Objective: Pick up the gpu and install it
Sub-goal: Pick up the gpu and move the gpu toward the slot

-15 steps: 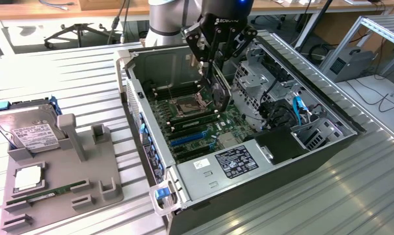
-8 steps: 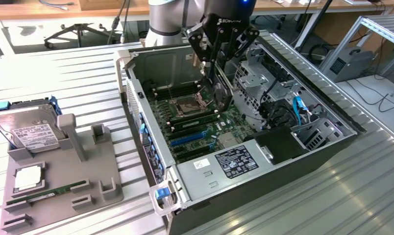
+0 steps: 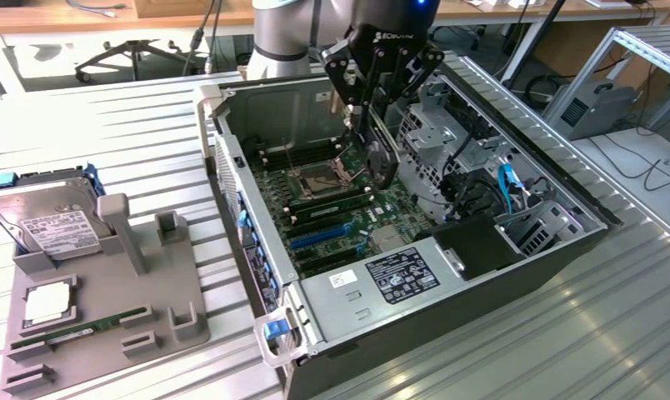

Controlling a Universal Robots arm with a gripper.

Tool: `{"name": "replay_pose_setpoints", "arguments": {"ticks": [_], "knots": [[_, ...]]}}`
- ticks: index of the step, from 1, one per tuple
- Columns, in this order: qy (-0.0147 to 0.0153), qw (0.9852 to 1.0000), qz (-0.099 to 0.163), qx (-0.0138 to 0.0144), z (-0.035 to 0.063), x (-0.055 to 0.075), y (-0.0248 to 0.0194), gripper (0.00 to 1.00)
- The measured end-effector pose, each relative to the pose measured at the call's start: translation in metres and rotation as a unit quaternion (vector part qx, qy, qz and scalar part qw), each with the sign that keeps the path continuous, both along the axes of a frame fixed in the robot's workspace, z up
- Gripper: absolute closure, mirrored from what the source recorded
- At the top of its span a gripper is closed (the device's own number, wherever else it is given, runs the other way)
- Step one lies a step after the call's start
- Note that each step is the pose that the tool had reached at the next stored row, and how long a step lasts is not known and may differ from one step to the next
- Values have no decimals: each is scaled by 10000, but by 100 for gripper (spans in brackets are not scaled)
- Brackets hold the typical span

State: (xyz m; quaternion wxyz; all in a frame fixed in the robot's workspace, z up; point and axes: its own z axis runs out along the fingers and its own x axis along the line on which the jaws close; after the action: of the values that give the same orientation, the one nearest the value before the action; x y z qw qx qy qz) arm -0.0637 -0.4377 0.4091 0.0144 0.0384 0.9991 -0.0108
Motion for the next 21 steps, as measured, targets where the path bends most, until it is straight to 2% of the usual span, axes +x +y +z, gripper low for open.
{"name": "replay_pose_setpoints", "arguments": {"ticks": [16, 19, 21], "knots": [[0, 10000, 0, -8, -26, 112, 2, 73], [0, 10000, -1, -12, -39, 128, 25, 73], [0, 10000, 0, -16, -48, 142, 56, 73]]}}
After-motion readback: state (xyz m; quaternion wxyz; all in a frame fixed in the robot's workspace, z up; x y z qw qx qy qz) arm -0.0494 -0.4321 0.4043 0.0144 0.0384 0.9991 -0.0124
